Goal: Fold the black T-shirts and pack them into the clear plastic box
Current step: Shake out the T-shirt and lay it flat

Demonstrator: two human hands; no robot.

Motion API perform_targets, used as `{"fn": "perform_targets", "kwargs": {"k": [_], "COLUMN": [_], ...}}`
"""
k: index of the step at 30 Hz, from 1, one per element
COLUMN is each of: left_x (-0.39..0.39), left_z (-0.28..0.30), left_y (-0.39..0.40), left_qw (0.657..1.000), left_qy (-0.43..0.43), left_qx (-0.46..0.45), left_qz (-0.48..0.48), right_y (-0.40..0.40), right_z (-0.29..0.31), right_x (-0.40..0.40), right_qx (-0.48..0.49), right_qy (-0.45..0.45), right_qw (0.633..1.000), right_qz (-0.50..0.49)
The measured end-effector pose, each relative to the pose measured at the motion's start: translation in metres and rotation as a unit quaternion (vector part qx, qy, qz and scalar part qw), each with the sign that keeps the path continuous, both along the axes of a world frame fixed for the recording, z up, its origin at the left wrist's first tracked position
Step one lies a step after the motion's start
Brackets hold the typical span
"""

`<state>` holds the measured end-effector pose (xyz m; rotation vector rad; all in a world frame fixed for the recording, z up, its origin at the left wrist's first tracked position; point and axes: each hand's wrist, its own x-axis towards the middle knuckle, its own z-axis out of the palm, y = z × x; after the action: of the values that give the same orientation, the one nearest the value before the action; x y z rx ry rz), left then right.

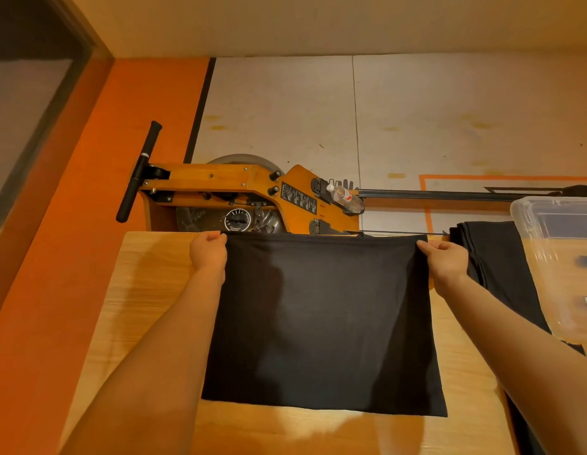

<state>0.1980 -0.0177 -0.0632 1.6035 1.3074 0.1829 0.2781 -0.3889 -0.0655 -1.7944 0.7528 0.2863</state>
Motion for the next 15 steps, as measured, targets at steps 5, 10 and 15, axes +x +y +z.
{"fn": "perform_targets", "kwargs": {"k": [5,10,15], "left_x": [0.005,0.007,-0.011], "left_z": [-0.003,-0.002,-0.011], "left_y": [-0.001,-0.005,-0.022], "left_qw": [1.000,0.999,0.905], "left_qy": [0.008,0.023,0.136], "left_qx": [0.009,0.024,0.326], "left_qz": [-0.003,-0.013,-0.237], "right_y": [0.003,0.003,0.022], "right_z": [-0.003,-0.008,-0.010], "right_x": [0.007,0.008,-0.020], "right_qx": [-0.017,-0.076,-0.358], "right_qy": [0.001,-0.008,-0.153], "right_qw": [1.000,0.996,0.892], "right_qz": [0.013,0.053,0.229]}}
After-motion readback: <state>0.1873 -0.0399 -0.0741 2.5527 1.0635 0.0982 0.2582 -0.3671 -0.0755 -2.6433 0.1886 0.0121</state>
